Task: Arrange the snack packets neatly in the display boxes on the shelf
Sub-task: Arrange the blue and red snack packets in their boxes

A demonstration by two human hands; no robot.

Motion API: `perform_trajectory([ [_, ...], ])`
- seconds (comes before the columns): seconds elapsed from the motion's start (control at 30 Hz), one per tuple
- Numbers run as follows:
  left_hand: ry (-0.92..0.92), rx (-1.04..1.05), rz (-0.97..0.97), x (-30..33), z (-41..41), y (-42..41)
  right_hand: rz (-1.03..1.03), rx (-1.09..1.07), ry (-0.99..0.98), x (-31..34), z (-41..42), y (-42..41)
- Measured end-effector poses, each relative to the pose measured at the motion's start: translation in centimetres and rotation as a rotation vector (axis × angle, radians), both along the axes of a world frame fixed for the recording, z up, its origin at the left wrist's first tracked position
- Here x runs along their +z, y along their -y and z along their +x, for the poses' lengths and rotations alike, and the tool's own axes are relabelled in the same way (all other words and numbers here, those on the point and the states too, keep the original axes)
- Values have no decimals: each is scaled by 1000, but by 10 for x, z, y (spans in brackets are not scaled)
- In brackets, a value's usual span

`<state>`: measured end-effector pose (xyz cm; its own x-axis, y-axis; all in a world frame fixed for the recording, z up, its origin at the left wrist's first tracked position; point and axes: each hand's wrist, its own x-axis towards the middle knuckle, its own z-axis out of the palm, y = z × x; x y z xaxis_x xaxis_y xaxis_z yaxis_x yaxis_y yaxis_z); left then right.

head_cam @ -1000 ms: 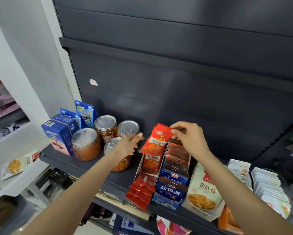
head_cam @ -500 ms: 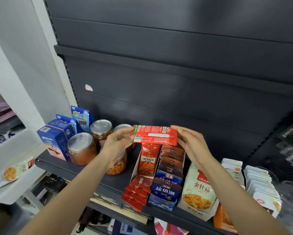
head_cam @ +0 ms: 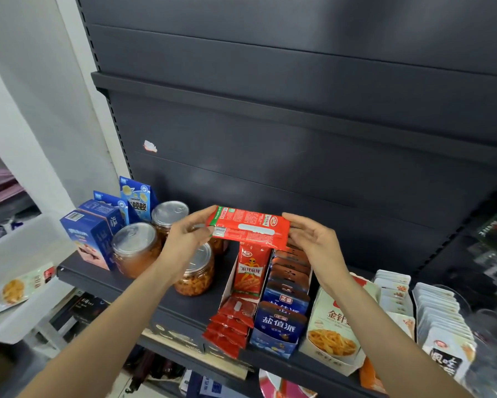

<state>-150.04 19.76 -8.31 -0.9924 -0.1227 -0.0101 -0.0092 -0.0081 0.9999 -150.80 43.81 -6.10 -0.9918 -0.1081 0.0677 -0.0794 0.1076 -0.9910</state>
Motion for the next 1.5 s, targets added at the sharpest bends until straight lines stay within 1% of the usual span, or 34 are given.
perform_trajectory([
  [0.1,83,-55,111,-3,-1,0,228,-35,-169,2,-4,-1],
  [0.17,137,-89,184,-6,0,-3,343,-73,-279,5,-8,-3],
  [0.23,229,-104,258,-8,-1,-7,368,-79,-331,8,-10,-4],
  [0.27,278,-113,252,-10,-3,-9,366,-75,-334,10,-10,-3],
  [0.3,320,-131,205,-11,-4,-11,374,-72,-326,11,-10,-2],
  [0.37,361,-157,42,-18,-5,-14,422,-69,-317,11,-11,1],
  [0.47,293,-135,-155,-33,-9,-13,492,-38,-290,5,-15,2],
  [0.57,214,-178,-326,-46,-13,-8,581,11,-236,-9,-17,5],
  [0.67,238,-285,-468,-57,-18,-7,706,82,-203,-24,-19,13],
  [0.8,282,-379,-527,-65,-27,-8,918,200,-143,-39,-24,30],
  [0.9,269,-402,-471,-66,-29,-11,1075,154,-203,-49,-31,36],
  [1.07,182,-438,-513,-68,-25,-9,1152,9,-318,-60,-42,38],
  [1.17,235,-475,-388,-66,-18,-5,1224,43,-333,-65,-52,40],
  [1.23,291,-554,-343,-62,-11,-1,1256,67,-324,-67,-56,41],
  [1.27,302,-606,-359,-60,-7,0,1263,72,-321,-67,-57,41],
  [1.33,286,-688,-451,-60,-2,2,1260,78,-309,-67,-56,40],
  [1.43,233,-717,-601,-62,1,2,1255,104,-283,-67,-51,37],
  [1.5,232,-737,-630,-63,2,1,1234,133,-259,-67,-48,35],
])
